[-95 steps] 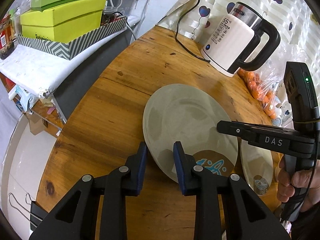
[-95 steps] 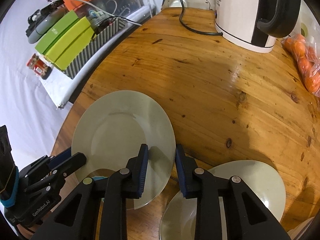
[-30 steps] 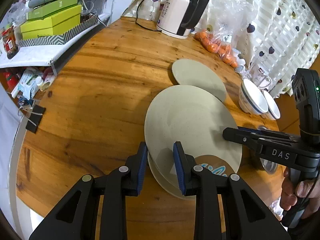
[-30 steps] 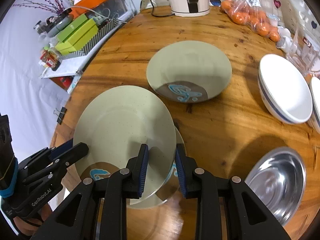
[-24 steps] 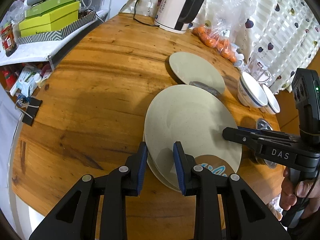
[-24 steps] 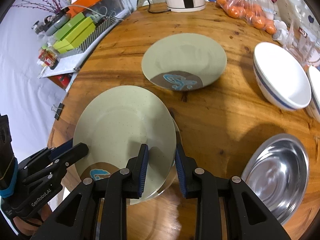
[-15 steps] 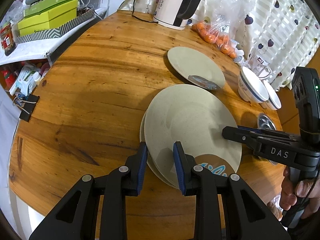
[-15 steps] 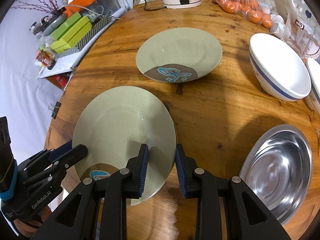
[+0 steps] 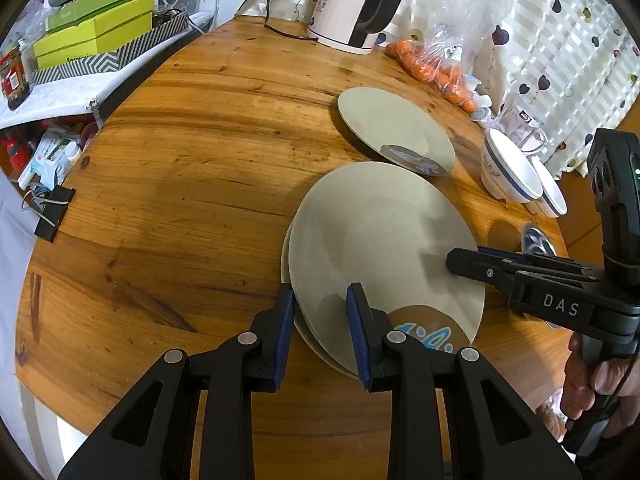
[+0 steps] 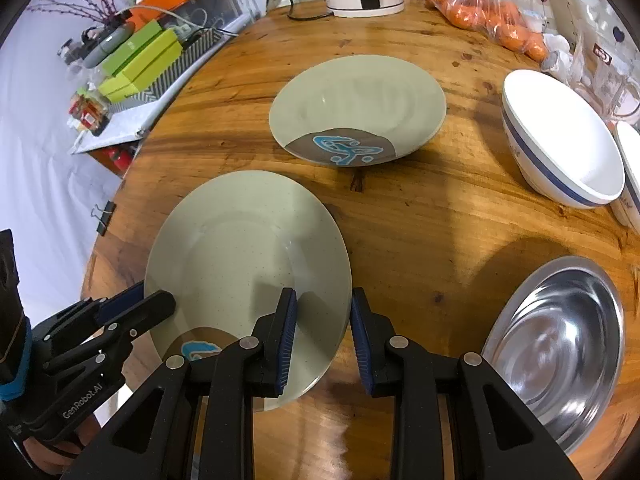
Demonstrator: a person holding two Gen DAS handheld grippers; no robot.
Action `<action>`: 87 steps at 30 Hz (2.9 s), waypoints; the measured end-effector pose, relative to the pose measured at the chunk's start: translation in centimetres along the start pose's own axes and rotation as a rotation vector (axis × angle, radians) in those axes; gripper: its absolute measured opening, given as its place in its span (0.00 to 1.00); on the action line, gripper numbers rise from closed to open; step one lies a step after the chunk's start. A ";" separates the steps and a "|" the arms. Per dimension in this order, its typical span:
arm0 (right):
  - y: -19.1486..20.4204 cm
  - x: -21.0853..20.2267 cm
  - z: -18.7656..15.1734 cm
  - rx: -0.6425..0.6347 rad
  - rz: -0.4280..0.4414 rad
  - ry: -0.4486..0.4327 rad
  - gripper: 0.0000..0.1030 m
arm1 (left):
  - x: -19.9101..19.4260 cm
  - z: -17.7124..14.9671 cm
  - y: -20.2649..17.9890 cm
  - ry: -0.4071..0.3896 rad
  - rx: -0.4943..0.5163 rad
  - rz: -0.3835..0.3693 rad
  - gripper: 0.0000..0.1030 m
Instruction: Organize plates and bowls
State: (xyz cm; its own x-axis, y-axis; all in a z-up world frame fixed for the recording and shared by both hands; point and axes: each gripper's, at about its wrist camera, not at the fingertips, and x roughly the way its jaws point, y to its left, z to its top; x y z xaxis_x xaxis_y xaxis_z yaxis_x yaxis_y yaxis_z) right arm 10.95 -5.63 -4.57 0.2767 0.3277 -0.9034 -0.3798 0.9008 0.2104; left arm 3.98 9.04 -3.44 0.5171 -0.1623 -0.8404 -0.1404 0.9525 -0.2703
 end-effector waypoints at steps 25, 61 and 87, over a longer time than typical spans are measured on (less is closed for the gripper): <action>0.1 -0.5 0.0 -0.022 -0.014 -0.030 0.26 | -0.2 0.0 0.8 -0.012 -0.016 0.011 0.27; -1.3 -4.7 0.2 0.011 0.066 -0.152 0.37 | -1.6 3.6 -1.1 -0.073 0.057 -0.031 0.27; -2.6 -4.6 2.4 0.083 0.063 -0.170 0.38 | 0.1 8.0 -1.4 -0.079 0.085 -0.048 0.27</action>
State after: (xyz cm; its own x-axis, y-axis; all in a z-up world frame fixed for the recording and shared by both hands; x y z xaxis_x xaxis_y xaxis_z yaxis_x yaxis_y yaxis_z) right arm 12.78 -8.79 -0.09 0.4028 0.4212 -0.8126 -0.3292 0.8951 0.3008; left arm 11.03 9.74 0.60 0.5871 -0.1903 -0.7868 -0.0439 0.9631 -0.2656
